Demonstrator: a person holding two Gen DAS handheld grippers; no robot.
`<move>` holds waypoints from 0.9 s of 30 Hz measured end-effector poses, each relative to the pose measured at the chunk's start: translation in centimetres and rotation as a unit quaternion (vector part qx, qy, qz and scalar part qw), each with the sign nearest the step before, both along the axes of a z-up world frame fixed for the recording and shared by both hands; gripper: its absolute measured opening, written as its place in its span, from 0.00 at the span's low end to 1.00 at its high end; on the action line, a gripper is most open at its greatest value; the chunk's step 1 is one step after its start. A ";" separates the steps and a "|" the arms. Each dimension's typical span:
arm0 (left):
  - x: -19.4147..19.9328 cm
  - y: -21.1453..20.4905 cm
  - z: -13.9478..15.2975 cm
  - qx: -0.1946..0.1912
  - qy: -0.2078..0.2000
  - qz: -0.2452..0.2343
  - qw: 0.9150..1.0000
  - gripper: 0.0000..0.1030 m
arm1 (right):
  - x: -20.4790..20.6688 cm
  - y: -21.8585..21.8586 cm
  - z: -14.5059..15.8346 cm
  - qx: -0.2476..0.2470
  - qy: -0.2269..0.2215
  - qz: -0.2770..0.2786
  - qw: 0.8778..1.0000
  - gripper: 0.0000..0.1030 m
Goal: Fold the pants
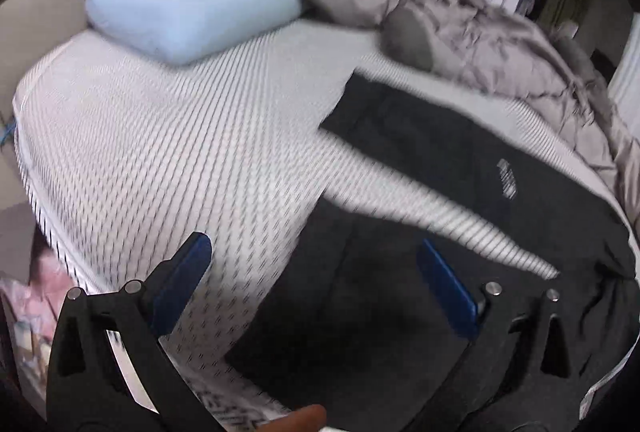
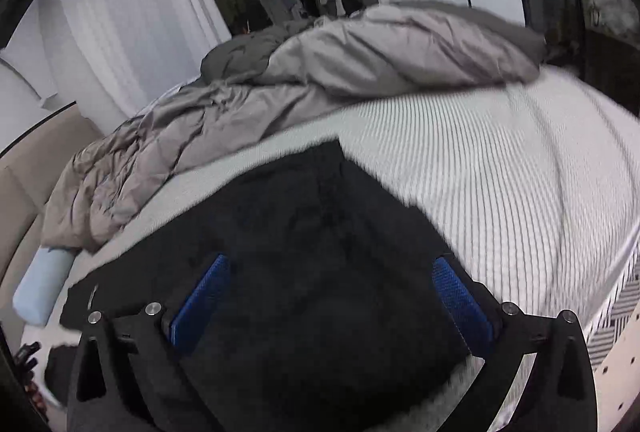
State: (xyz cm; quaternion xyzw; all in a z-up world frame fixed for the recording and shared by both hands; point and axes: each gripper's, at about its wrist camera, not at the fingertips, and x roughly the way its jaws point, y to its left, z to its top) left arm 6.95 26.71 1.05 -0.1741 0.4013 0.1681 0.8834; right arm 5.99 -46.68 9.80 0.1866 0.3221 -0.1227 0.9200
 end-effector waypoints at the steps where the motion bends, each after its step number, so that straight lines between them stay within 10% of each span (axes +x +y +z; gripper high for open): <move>1: 0.1 0.1 -0.7 -0.013 0.008 -0.007 1.000 0.99 | -0.7 0.1 -0.7 0.001 0.005 0.003 1.000 1.00; 7: 1.1 -0.8 -3.2 0.002 0.043 -0.053 0.998 0.85 | -3.4 -0.7 -2.1 0.019 0.023 -0.003 1.000 1.00; 9: 2.1 -1.2 -3.4 0.018 0.038 -0.064 0.997 0.51 | -4.4 -1.5 -2.0 0.027 0.023 -0.009 0.999 1.00; 12: 3.6 -1.6 -3.0 0.030 0.031 -0.074 0.996 0.31 | -5.4 -3.0 -2.1 0.036 0.030 -0.023 0.999 1.00; 19: 6.8 2.1 -2.4 -0.009 0.024 -0.006 1.000 0.31 | -5.9 -5.6 -3.3 0.067 0.050 -0.047 0.995 1.00; 22: 4.8 2.8 -1.9 -0.031 -0.002 0.015 0.999 0.45 | -5.3 -5.8 -4.3 0.096 0.051 -0.033 0.993 0.99; 24: 2.7 3.1 -1.2 -0.042 -0.020 0.025 0.999 0.73 | -4.6 -5.5 -5.1 0.127 0.043 -0.009 0.991 0.95; 27: 0.2 3.5 -0.5 -0.063 -0.046 0.029 0.997 0.77 | -3.7 -5.3 -6.0 0.159 0.031 0.014 0.987 0.90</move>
